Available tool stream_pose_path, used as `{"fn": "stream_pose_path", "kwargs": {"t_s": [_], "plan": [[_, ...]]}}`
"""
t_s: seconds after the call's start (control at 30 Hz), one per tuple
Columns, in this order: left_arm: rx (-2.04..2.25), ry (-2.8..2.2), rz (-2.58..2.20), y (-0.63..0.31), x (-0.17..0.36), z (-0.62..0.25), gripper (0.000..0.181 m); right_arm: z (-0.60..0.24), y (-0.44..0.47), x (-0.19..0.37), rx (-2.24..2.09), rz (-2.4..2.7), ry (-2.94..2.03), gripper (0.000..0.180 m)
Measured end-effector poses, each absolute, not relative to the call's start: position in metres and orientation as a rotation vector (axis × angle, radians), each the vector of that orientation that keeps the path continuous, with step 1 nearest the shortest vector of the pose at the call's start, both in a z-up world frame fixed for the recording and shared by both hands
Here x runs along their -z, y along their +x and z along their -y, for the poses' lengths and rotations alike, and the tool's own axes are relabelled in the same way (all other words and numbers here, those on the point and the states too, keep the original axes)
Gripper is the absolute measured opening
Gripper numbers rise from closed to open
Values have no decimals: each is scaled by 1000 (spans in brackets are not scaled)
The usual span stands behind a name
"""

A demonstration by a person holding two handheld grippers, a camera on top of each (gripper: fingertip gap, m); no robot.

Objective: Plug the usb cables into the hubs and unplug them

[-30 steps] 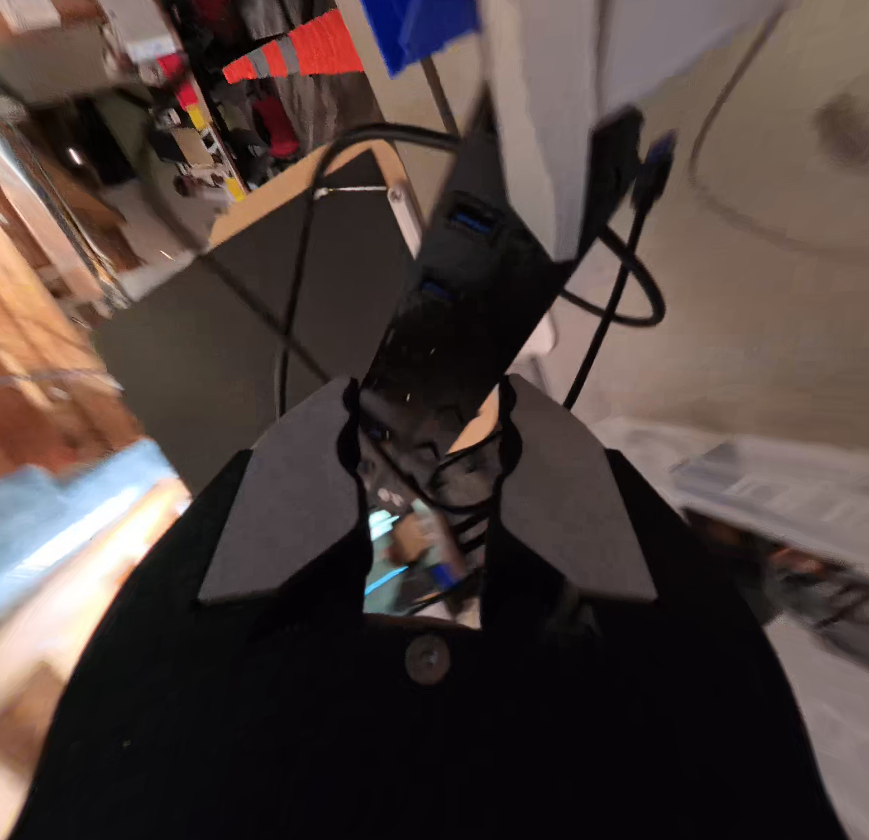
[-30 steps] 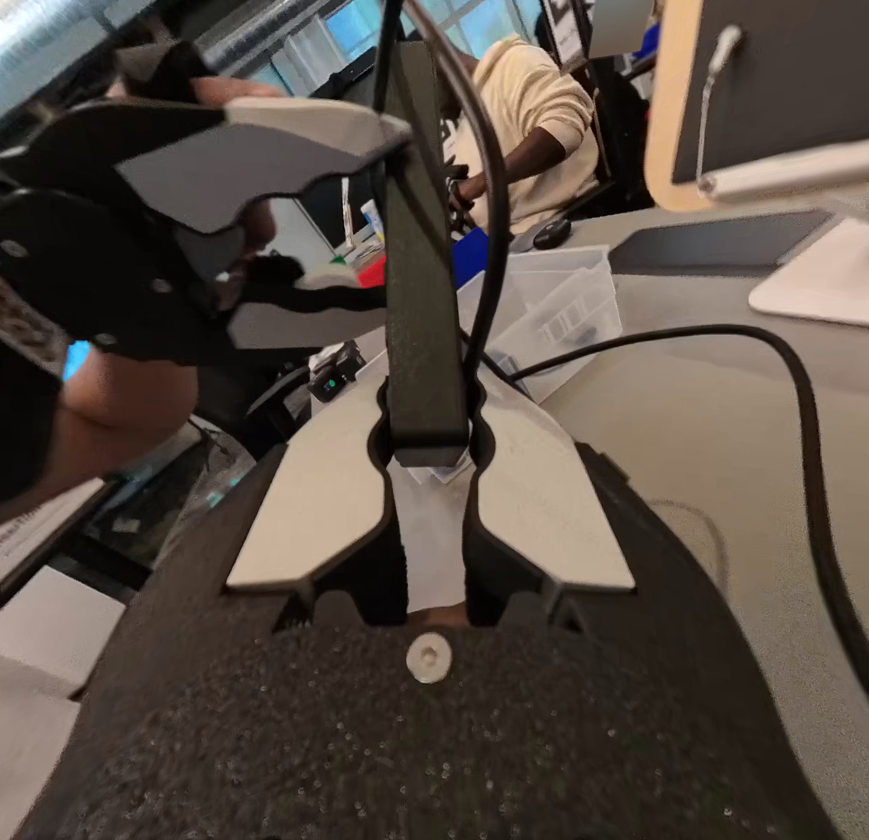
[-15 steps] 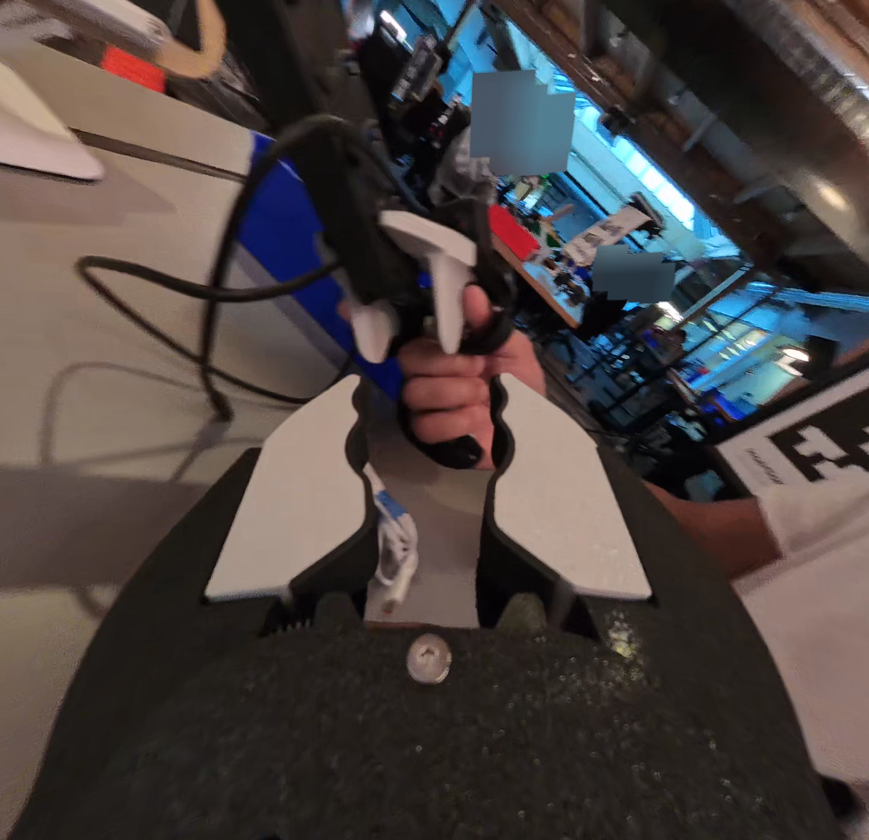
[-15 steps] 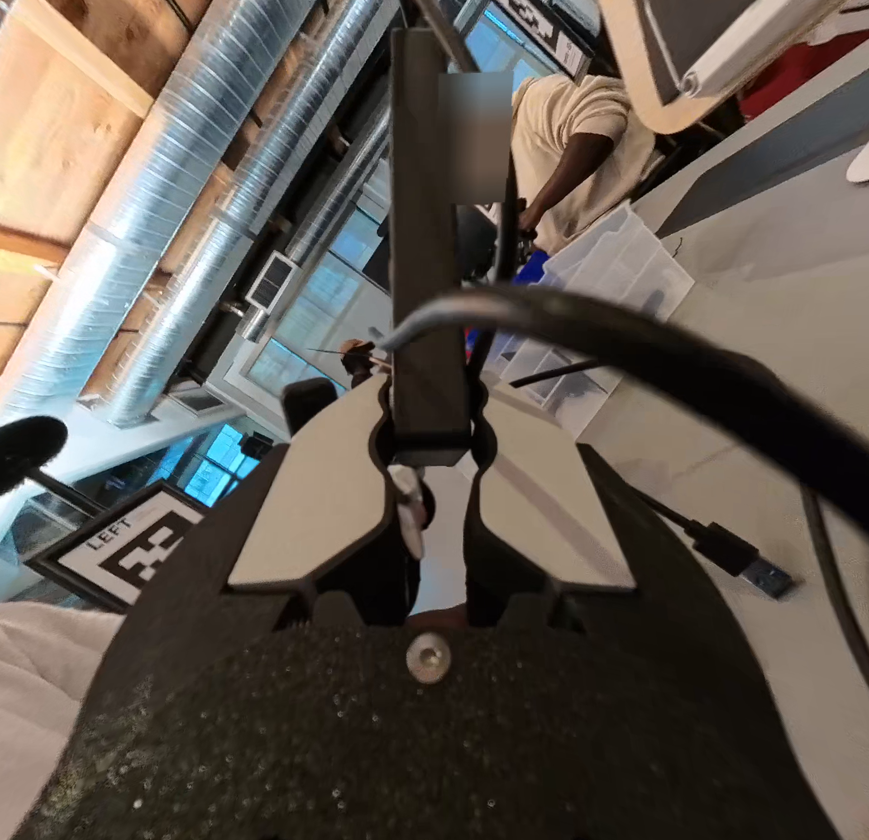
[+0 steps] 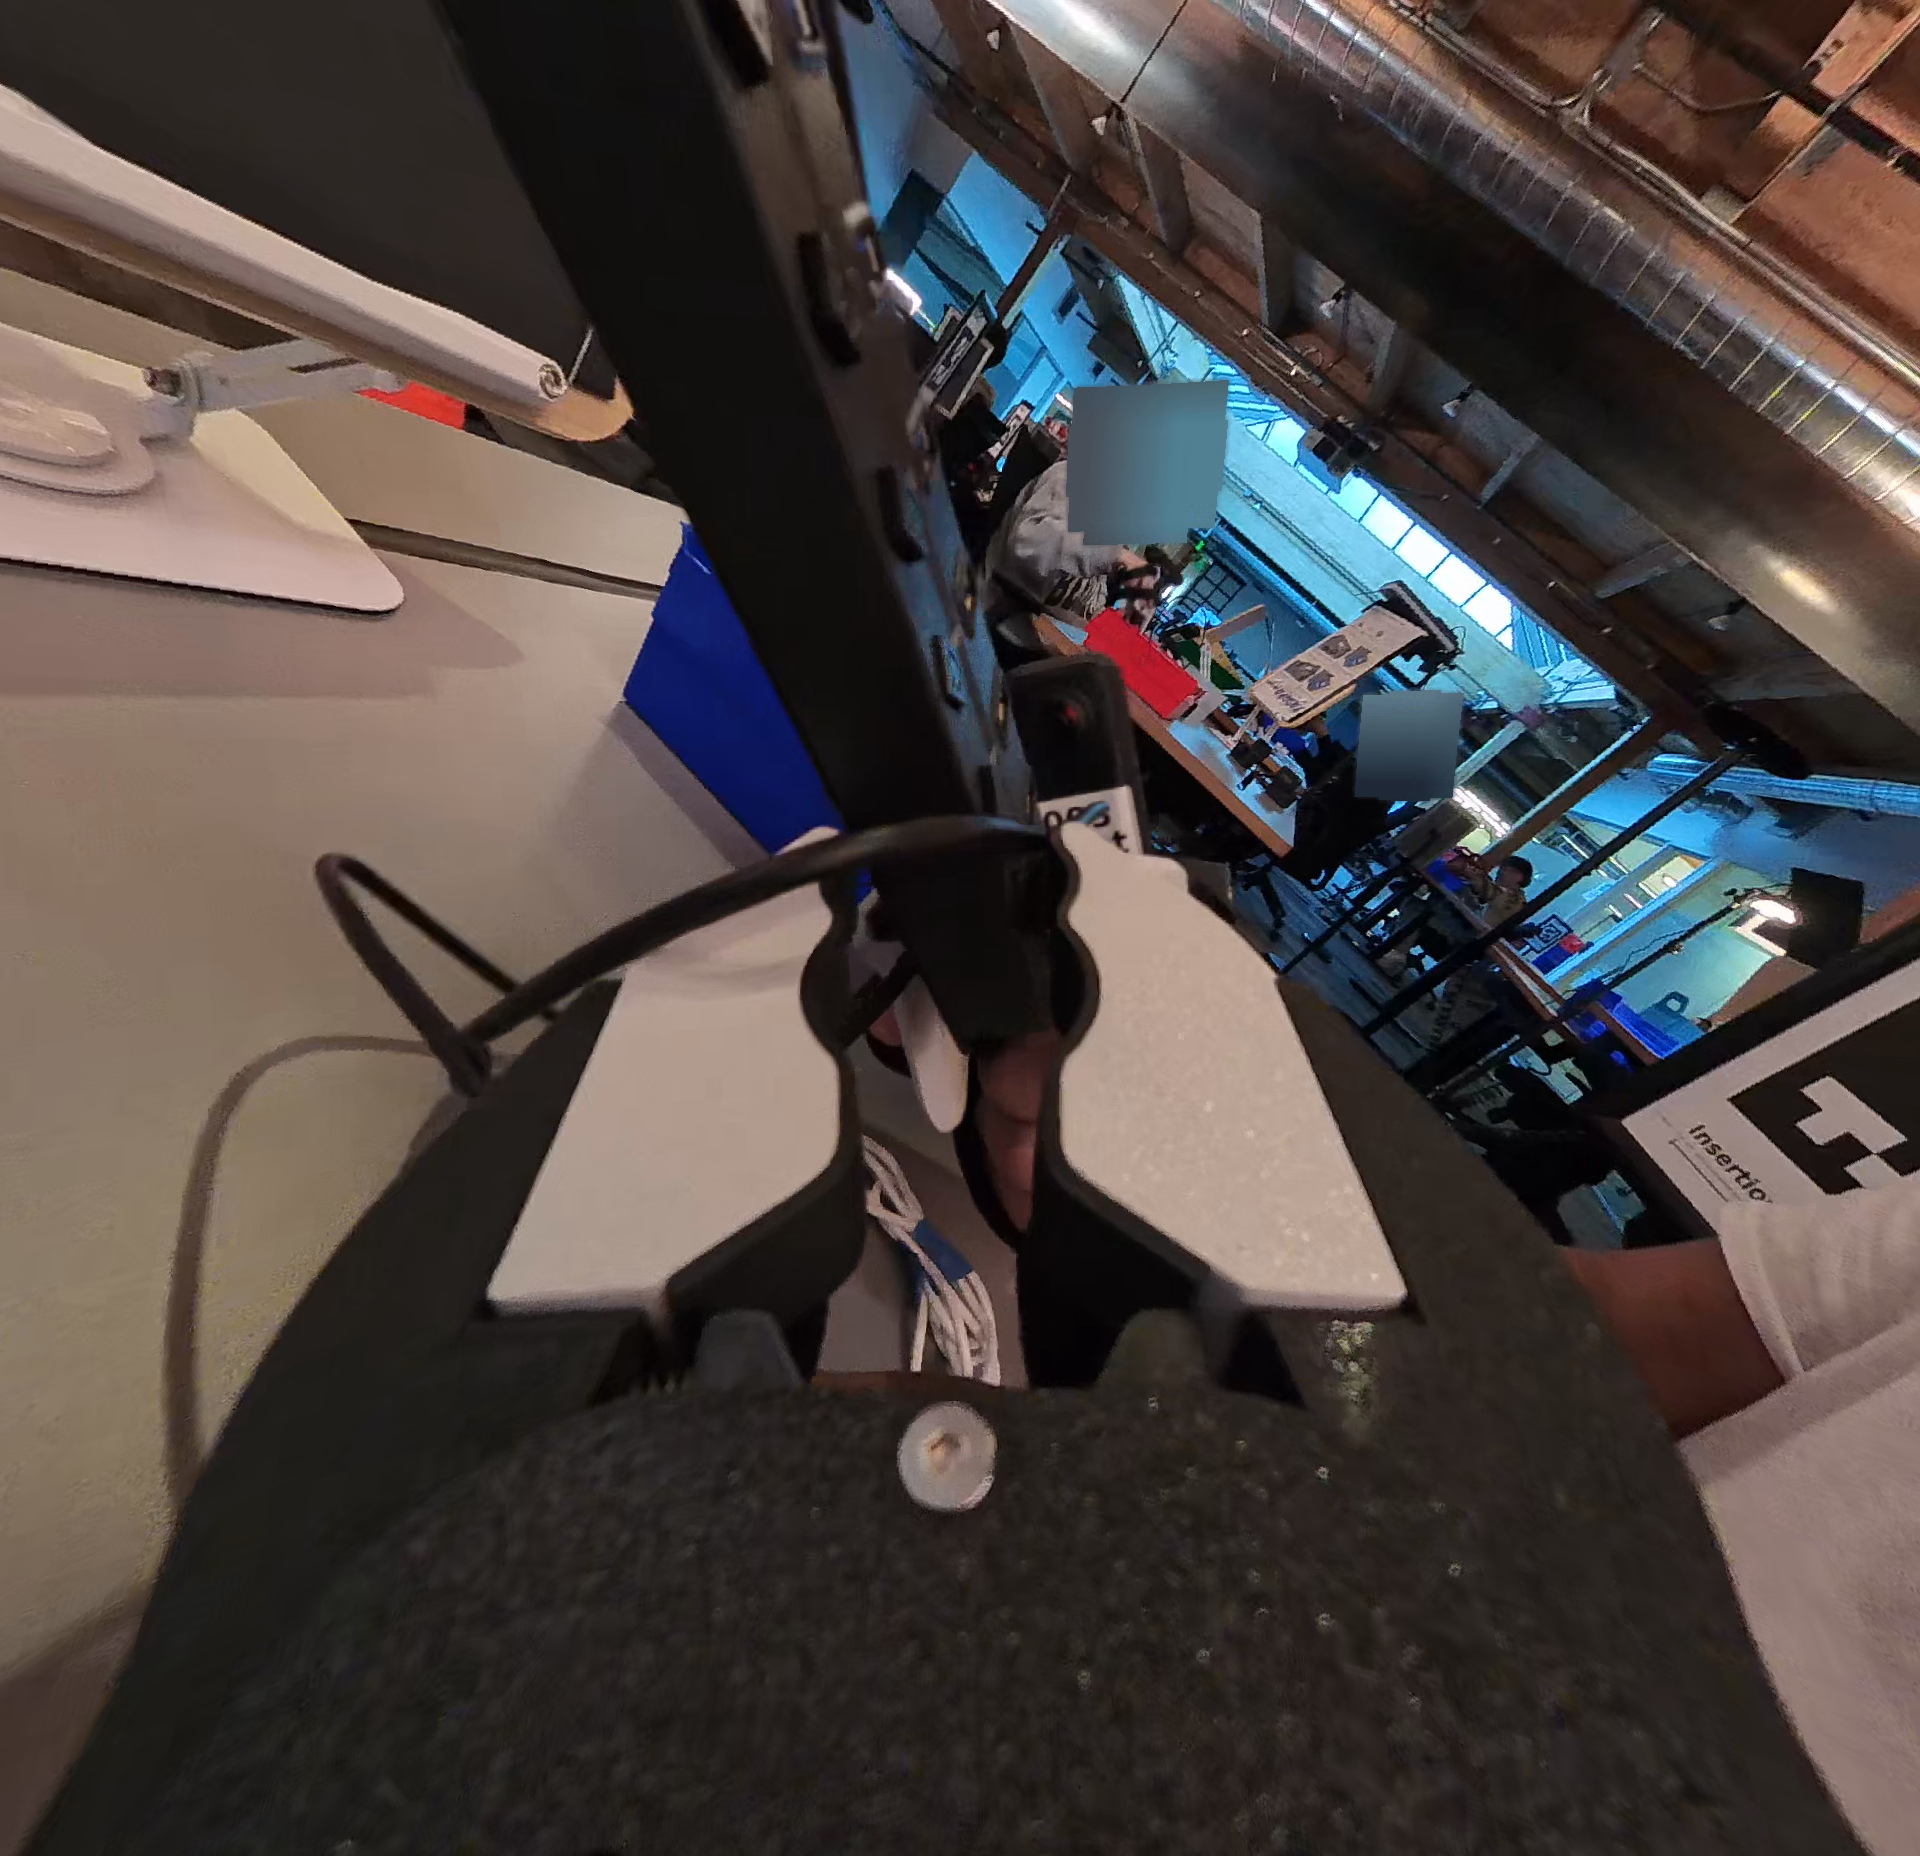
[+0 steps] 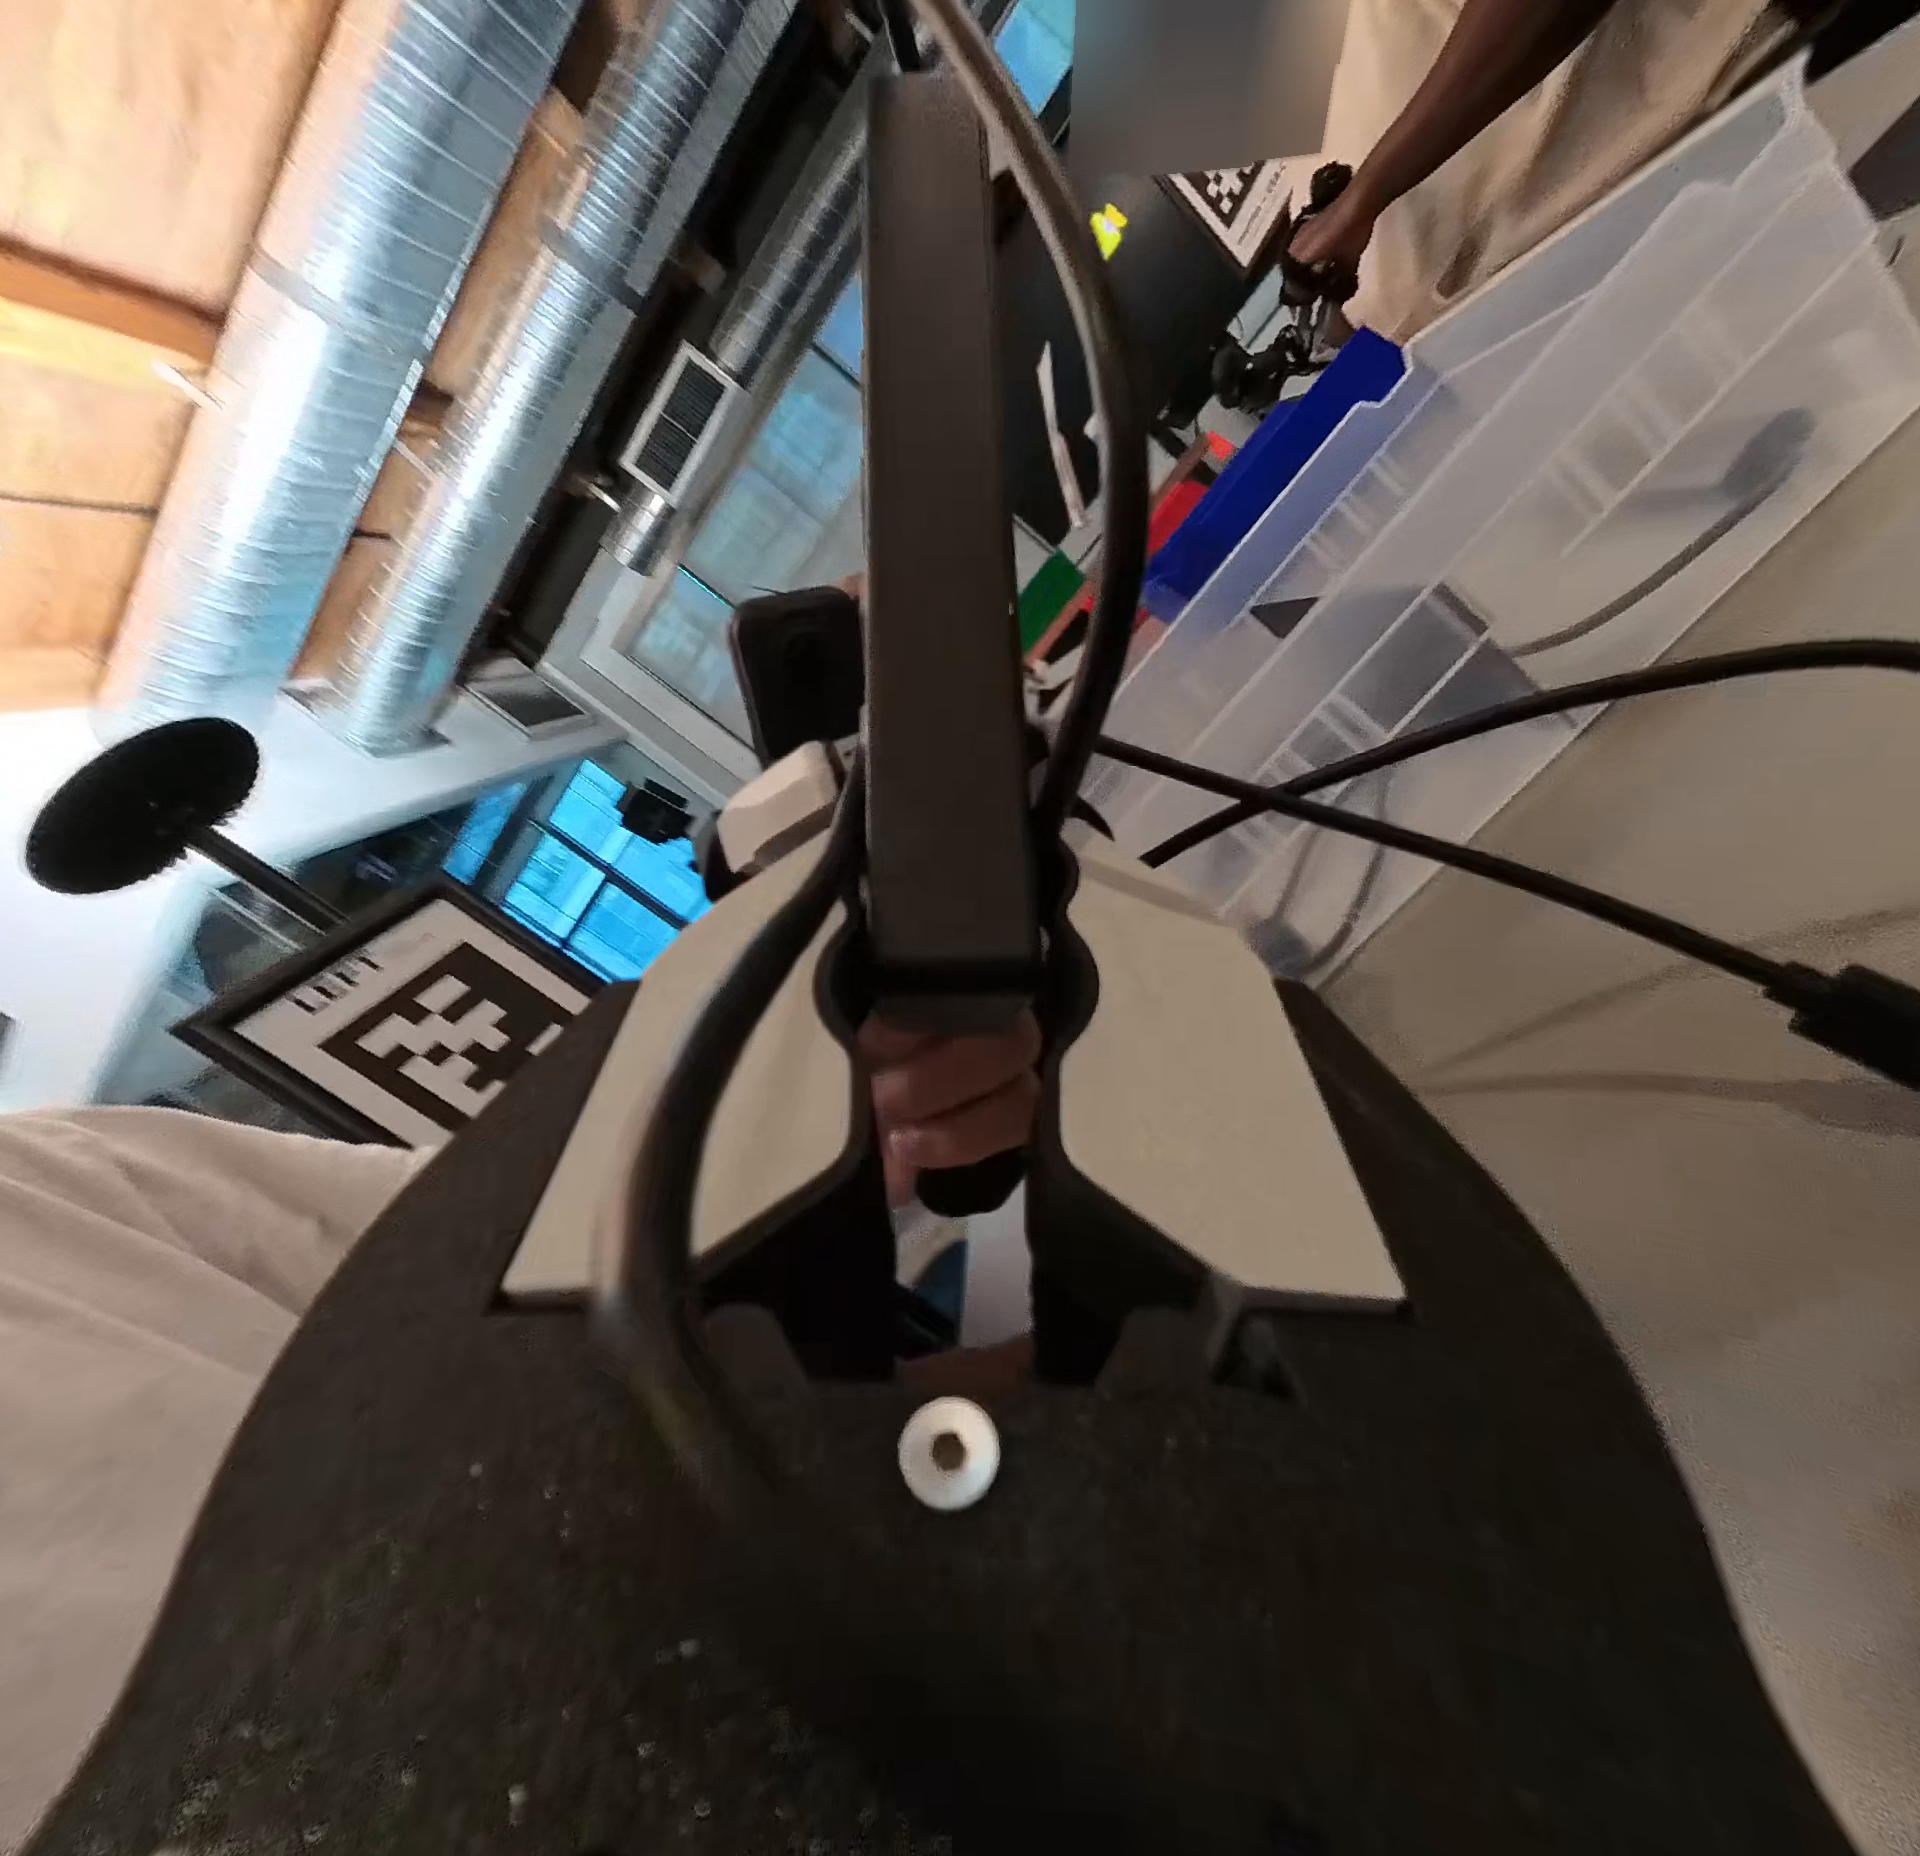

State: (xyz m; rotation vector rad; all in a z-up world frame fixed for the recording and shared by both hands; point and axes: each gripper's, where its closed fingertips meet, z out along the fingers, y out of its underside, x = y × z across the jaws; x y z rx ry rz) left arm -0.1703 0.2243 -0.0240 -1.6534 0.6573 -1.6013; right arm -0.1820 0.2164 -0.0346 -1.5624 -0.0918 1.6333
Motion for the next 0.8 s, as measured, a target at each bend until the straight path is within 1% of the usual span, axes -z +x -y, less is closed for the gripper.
{"fn": "stream_pose_path", "kwargs": {"t_s": [0.2,0.27,0.33,0.37,0.47,0.63,0.7,0.8], "plan": [[1683,-1649,-654,-174,22,-222,27,-215,-185,35,-1682,72,-1557,31],[1725,-1634,-649,-177,19,-223,26,-216,-182,33,-1640,93,-1577,35],[1697,-1620,-678,-181,17,-224,26,-219,-176,31,-1551,118,-1601,43],[1705,-1607,-701,-182,14,-222,26,-218,-174,28,-1552,124,-1592,38],[1670,-1594,-720,-181,13,-220,28,-215,-175,27,-1533,175,-1563,34],[1668,-1691,-761,-179,35,-220,33,-224,-170,34,-1469,73,-1555,32],[1672,-1703,-788,-177,40,-216,33,-221,-177,39,-1423,127,-1563,32],[1760,-1716,-766,-174,43,-211,30,-221,-180,39,-1433,79,-1525,32]]}}
